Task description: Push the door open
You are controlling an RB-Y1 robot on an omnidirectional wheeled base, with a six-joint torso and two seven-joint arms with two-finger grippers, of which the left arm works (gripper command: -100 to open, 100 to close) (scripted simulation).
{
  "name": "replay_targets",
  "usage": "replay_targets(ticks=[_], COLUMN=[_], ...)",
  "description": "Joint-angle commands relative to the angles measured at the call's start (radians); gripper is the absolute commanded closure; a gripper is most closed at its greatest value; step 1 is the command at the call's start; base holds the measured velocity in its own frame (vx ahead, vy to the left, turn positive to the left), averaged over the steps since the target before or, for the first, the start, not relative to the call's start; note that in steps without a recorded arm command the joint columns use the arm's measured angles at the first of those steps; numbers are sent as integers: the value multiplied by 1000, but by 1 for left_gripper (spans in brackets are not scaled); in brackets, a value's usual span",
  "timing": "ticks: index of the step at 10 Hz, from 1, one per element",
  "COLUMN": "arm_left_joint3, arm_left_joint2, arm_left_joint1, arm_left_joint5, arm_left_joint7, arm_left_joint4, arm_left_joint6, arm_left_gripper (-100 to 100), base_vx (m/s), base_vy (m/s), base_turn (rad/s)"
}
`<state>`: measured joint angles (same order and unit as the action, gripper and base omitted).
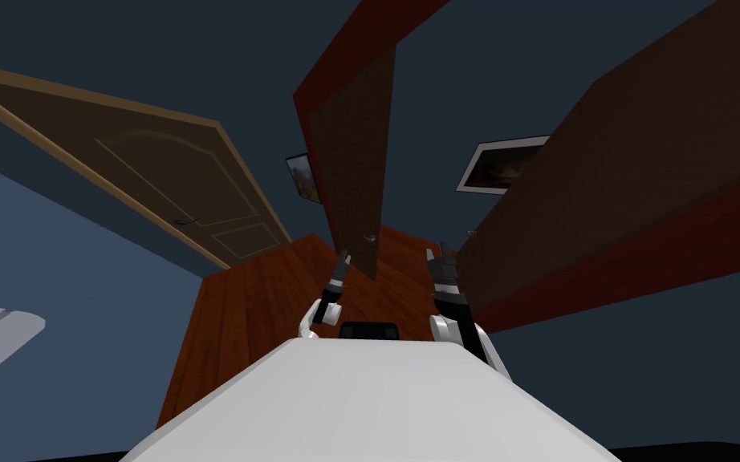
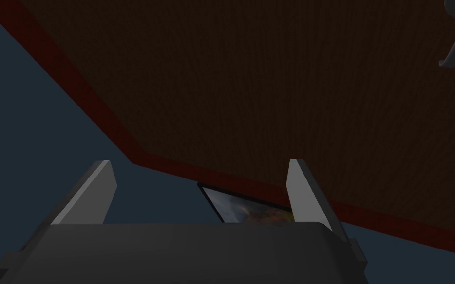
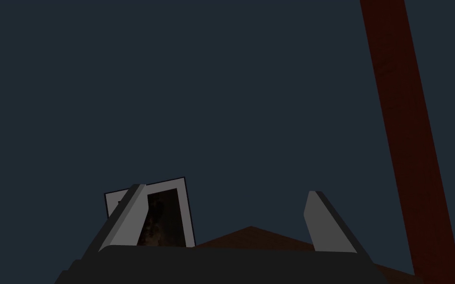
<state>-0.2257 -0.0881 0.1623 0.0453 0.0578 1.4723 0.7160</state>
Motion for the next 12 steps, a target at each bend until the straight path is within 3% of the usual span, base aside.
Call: replay_targets(ticks=[1, 12], arm_left_joint3=[-11, -79], arm_left_joint2=[-2, 7], arm_left_joint1=[-14, -128], arm_left_joint5=[9, 65], arm_left_joint7=[10, 70], arm_left_joint4=[-45, -350], arm_left_joint6=[6, 34], arm_left_gripper=[-100, -100], base_vx=[91, 97], base_vy=[48, 54], base_turn=[-37, -30])
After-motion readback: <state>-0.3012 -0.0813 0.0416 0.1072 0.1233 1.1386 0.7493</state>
